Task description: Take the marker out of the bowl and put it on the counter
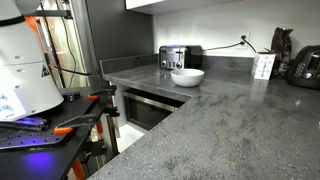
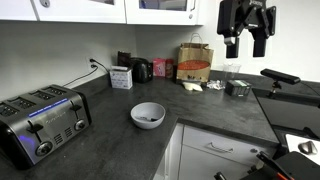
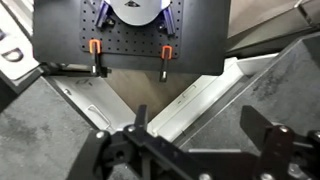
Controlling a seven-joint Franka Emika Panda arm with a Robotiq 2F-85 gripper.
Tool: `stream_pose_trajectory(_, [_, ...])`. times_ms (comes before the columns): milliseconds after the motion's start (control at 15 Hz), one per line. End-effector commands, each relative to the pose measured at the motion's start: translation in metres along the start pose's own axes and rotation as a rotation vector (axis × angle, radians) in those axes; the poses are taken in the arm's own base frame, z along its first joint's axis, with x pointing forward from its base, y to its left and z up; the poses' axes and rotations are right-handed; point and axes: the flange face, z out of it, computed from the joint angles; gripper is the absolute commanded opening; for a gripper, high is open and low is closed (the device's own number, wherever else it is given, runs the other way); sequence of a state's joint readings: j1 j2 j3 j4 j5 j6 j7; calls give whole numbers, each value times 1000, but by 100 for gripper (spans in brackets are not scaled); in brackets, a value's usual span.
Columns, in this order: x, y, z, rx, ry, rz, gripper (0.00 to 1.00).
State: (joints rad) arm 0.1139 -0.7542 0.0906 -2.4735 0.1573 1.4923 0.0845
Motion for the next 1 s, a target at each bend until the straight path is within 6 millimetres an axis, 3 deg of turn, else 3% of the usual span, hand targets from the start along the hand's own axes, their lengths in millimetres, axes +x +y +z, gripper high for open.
stream_pose_trajectory(0, [17, -7, 0, 17, 30, 6, 100])
stream_pose_trajectory(333, [84, -44, 30, -2, 80, -12, 100])
stream_pose_trajectory(600, [156, -53, 48, 53, 171, 208, 100])
stream_pose_trajectory(933, [229, -64, 70, 141, 210, 475, 100])
